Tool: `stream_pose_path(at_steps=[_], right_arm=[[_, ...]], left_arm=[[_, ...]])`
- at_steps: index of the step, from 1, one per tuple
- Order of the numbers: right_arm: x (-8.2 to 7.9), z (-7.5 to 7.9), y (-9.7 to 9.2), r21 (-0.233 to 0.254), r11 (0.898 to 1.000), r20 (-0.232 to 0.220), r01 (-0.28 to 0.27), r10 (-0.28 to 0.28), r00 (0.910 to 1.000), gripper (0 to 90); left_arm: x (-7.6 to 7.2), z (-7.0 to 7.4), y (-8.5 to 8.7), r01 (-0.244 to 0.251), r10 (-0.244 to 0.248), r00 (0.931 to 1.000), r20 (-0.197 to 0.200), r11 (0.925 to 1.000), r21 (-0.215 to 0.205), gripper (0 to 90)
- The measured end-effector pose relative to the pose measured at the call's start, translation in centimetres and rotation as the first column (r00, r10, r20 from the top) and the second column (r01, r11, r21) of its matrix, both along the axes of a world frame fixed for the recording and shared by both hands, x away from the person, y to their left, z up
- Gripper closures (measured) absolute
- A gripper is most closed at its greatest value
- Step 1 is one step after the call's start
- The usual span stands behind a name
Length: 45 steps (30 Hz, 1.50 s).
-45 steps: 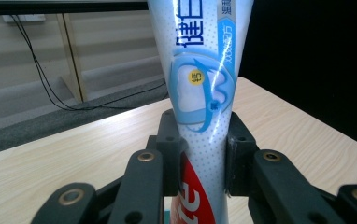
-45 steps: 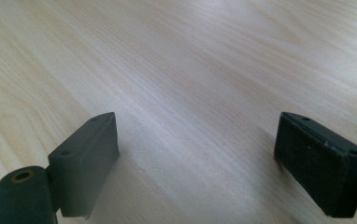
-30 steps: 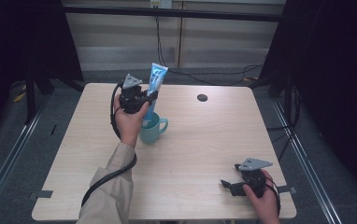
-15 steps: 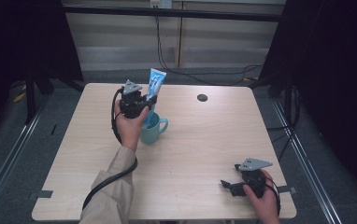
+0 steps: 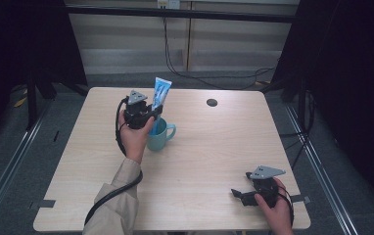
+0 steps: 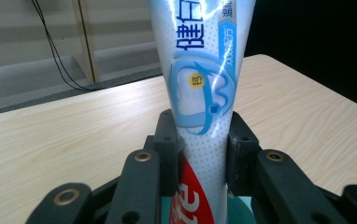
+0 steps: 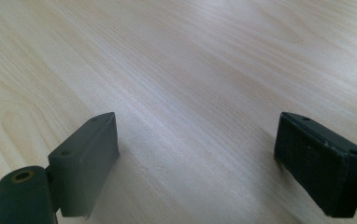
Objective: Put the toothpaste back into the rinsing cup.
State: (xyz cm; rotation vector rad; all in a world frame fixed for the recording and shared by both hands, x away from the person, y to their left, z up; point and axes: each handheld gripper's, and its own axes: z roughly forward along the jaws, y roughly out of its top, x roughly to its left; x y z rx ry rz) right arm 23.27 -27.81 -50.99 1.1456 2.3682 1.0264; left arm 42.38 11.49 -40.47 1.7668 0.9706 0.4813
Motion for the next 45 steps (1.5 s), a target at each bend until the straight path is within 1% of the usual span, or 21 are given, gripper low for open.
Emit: stream_pose_path(at_steps=[4,8,11,13,19,20,23,27,28,30,31,32,38,42,43,45], right_arm=[[0.0,0.0,0.0,0.000,1.000,0.000,0.000,0.000,1.0000,13.2],[0.0,0.0,0.0,0.000,1.000,0.000,0.000,0.000,1.0000,13.2],[0.0,0.0,0.0,0.000,1.000,0.000,0.000,0.000,1.0000,13.2],[0.0,0.0,0.0,0.000,1.000,0.000,0.000,0.000,1.0000,13.2],[0.0,0.0,0.0,0.000,1.000,0.000,0.000,0.000,1.0000,13.2],[0.0,0.0,0.0,0.000,1.000,0.000,0.000,0.000,1.0000,13.2],[0.0,0.0,0.0,0.000,1.000,0.000,0.000,0.000,1.0000,13.2],[0.0,0.0,0.0,0.000,1.000,-0.001,0.001,-0.001,1.0000,13.2],[0.0,0.0,0.0,0.000,1.000,0.000,0.000,0.000,1.0000,13.2],[0.0,0.0,0.0,0.000,1.000,0.000,0.000,0.000,1.0000,13.2],[0.0,0.0,0.0,0.000,1.000,0.000,0.000,0.000,1.0000,13.2],[0.0,0.0,0.0,0.001,1.000,0.000,-0.001,0.001,1.0000,13.2],[0.0,0.0,0.0,0.000,1.000,-0.001,0.001,-0.001,1.0000,13.2],[0.0,0.0,0.0,-0.001,1.000,0.000,0.000,0.000,1.0000,13.2],[0.0,0.0,0.0,0.000,1.000,0.000,0.000,0.000,1.0000,13.2],[0.0,0.0,0.0,0.000,1.000,0.000,0.000,0.000,1.0000,13.2]], left_arm=[[-0.2,-0.2,0.0,0.008,-0.008,1.0000,-0.006,0.9999,0.010,70.5],[-0.4,-0.6,0.1,0.003,-0.002,0.9999,-0.015,0.9994,0.034,69.5],[-0.6,-0.8,0.3,0.002,-0.002,0.9998,-0.020,0.9997,0.025,69.6],[-0.6,-0.9,0.3,0.009,-0.008,0.9996,-0.025,0.9996,0.027,69.7],[-0.7,-1.1,0.3,0.006,-0.005,0.9995,-0.032,0.9991,0.041,69.7],[-0.7,-1.1,0.3,0.006,-0.005,0.9994,-0.034,0.9993,0.037,69.7],[-0.8,-1.2,0.2,0.009,-0.007,0.9994,-0.035,0.9987,0.050,69.6],[-0.8,-1.3,0.0,0.008,-0.006,0.9993,-0.038,0.9986,0.052,69.6],[-0.8,-1.4,0.0,0.006,-0.004,0.9992,-0.041,0.9989,0.047,69.5],[-0.8,-1.5,-0.1,0.014,-0.011,0.9989,-0.046,0.9981,0.061,69.5],[-0.8,-1.6,-0.1,0.011,-0.008,0.9989,-0.047,0.9985,0.054,69.5],[-0.8,-1.7,-0.1,0.012,-0.009,0.9987,-0.051,0.9981,0.060,69.5],[-0.7,-2.0,0.0,0.011,-0.007,0.9982,-0.059,0.9981,0.061,69.4],[-0.7,-2.3,-0.1,0.008,-0.004,0.9974,-0.072,0.9979,0.064,69.2],[-0.7,-2.4,-0.1,0.009,-0.004,0.9975,-0.071,0.9974,0.071,69.3],[-0.7,-2.5,-0.1,0.011,-0.006,0.9976,-0.069,0.9976,0.069,69.0]])
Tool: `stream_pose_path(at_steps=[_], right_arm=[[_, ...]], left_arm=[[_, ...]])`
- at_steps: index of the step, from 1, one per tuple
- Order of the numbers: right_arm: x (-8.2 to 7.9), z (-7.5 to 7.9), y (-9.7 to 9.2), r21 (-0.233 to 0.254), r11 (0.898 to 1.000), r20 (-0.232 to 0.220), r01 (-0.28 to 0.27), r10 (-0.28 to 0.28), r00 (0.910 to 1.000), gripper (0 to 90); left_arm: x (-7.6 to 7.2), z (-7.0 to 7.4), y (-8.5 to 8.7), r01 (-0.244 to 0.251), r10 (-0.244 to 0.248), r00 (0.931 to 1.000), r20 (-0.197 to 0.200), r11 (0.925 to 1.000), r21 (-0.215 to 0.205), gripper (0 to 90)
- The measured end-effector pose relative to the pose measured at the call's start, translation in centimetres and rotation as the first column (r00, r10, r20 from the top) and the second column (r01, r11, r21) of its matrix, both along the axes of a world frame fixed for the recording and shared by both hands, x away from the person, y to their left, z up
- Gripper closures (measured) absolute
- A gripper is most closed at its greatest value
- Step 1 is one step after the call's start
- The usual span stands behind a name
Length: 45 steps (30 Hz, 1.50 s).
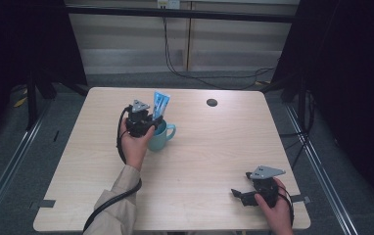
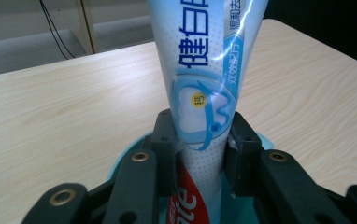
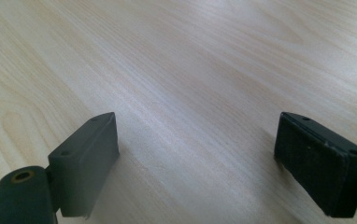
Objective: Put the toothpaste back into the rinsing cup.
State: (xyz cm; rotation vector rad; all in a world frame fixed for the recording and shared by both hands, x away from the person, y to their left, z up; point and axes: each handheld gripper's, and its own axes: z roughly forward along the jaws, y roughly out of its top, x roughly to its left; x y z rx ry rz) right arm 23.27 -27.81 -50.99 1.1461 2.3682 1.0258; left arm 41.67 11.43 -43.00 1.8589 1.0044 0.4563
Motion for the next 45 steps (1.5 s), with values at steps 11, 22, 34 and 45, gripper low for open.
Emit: stream_pose_path(at_steps=[11,22,34,45], right_arm=[[0.00,0.00,0.00,0.000,1.000,0.000,0.000,0.000,1.0000,13.2],[0.01,-0.01,0.00,0.002,1.000,0.000,-0.002,0.002,1.0000,13.2],[0.01,-0.01,0.00,0.002,1.000,0.000,-0.002,0.002,1.0000,13.2],[0.01,-0.01,0.00,0.002,1.000,0.000,-0.002,0.002,1.0000,13.2]], left_arm=[[0.13,0.14,-0.12,0.008,-0.008,0.9998,-0.018,0.9999,0.010,67.7],[0.22,0.15,-0.13,0.012,-0.012,0.9997,-0.021,0.9998,0.017,66.1],[0.21,0.46,-0.63,0.006,-0.006,0.9997,-0.022,0.9999,0.013,49.8],[0.33,0.76,-0.28,-0.016,0.017,0.9987,-0.047,0.9998,0.010,34.9]])
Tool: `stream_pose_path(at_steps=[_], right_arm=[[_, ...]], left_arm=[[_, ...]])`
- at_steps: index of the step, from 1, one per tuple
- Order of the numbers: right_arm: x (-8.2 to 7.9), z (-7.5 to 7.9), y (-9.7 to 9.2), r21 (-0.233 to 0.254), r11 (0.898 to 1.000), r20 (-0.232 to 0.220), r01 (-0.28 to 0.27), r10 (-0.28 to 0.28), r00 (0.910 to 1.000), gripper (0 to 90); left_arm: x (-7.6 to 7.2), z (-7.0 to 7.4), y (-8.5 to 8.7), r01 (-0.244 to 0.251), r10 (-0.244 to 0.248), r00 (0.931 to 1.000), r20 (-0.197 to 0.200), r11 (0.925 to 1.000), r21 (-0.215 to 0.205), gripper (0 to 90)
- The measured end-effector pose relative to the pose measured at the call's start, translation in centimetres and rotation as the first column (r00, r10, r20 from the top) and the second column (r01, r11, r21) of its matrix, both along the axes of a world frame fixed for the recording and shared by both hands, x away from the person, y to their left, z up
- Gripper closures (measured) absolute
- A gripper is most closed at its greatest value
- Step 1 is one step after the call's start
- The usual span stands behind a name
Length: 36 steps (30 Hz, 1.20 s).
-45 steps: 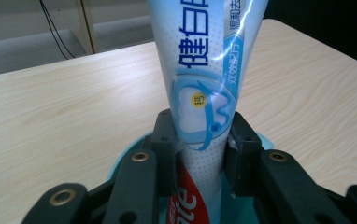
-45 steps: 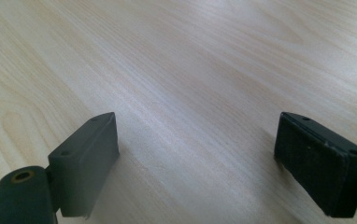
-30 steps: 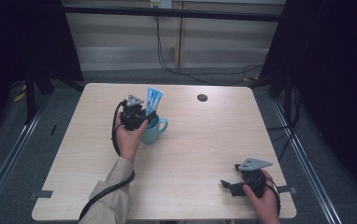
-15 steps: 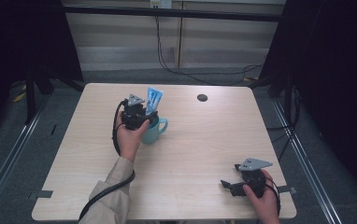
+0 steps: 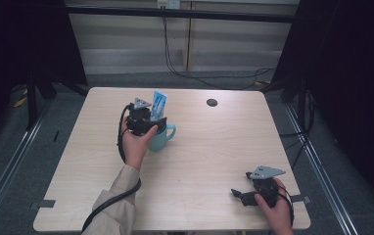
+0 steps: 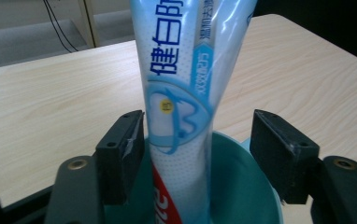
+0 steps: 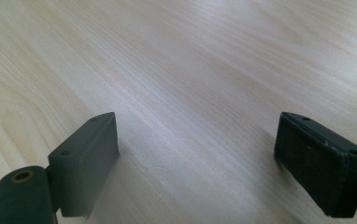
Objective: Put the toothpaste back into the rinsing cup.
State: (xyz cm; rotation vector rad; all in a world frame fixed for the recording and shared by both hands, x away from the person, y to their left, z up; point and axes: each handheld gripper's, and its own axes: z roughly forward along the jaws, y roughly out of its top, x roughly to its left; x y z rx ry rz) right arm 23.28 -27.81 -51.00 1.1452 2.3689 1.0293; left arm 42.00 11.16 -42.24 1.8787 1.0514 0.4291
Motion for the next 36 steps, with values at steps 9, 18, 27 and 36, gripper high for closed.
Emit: stream_pose_path(at_steps=[9,18,27,36], right_arm=[[0.0,0.0,0.0,-0.002,1.000,0.000,0.001,-0.001,1.0000,13.2],[0.0,0.0,0.0,0.000,1.000,0.000,0.000,0.000,1.0000,13.2],[0.0,0.0,0.0,0.000,1.000,0.000,-0.001,0.001,1.0000,13.2],[0.0,0.0,0.0,0.000,1.000,0.000,-0.001,0.001,1.0000,13.2]], left_arm=[[-0.1,0.3,0.4,-0.010,0.010,0.9999,-0.002,0.9999,-0.002,28.4],[-0.4,1.0,0.9,-0.016,0.016,0.9998,0.007,0.9998,-0.016,24.7],[-0.7,1.3,1.4,-0.012,0.012,0.9999,0.009,0.9995,-0.029,21.3],[-1.1,1.5,2.0,-0.010,0.010,0.9999,0.003,0.9995,-0.030,18.0]])
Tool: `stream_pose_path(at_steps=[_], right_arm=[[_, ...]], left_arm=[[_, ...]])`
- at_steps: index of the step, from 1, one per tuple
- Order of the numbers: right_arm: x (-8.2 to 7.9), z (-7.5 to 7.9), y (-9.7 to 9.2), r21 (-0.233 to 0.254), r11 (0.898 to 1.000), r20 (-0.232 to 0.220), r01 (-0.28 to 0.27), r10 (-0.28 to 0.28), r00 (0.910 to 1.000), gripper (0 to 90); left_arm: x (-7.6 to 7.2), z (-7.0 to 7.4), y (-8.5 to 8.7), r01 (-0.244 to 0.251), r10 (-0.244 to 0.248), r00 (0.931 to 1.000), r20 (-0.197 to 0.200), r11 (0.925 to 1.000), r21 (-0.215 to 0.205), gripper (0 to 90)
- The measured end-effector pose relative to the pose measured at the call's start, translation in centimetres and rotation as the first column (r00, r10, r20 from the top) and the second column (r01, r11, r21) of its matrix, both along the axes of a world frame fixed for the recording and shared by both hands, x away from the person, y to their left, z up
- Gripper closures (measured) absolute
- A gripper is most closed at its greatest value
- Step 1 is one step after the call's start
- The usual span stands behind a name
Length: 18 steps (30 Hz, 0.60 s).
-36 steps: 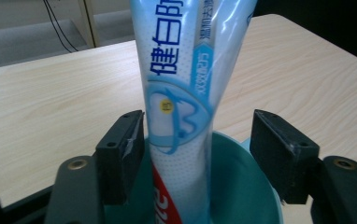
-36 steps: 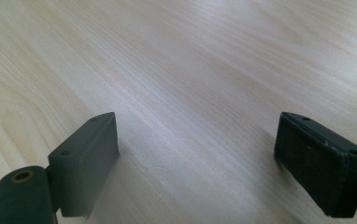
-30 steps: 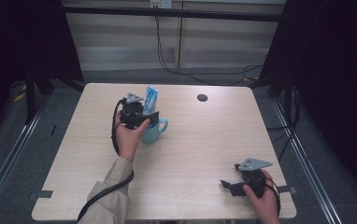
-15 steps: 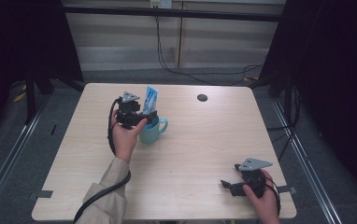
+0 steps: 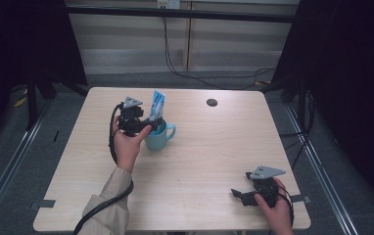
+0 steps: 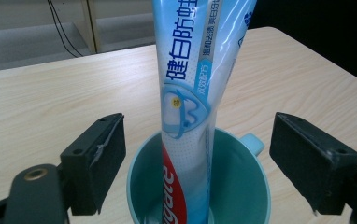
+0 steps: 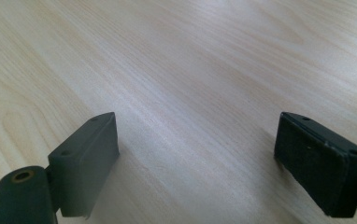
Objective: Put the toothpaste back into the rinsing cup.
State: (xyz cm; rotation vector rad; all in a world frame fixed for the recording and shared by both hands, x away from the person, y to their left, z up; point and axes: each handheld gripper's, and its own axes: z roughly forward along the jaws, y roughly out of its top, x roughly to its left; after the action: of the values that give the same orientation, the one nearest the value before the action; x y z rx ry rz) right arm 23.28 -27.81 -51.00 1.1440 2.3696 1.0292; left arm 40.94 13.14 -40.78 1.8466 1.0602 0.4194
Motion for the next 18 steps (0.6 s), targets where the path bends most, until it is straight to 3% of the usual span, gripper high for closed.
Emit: stream_pose_path(at_steps=[18], right_arm=[[0.00,0.00,0.00,0.000,1.000,0.000,0.000,0.000,1.0000,13.2]], left_arm=[[-0.74,0.28,0.99,0.007,-0.007,1.0000,-0.006,0.9997,-0.021,16.1]])
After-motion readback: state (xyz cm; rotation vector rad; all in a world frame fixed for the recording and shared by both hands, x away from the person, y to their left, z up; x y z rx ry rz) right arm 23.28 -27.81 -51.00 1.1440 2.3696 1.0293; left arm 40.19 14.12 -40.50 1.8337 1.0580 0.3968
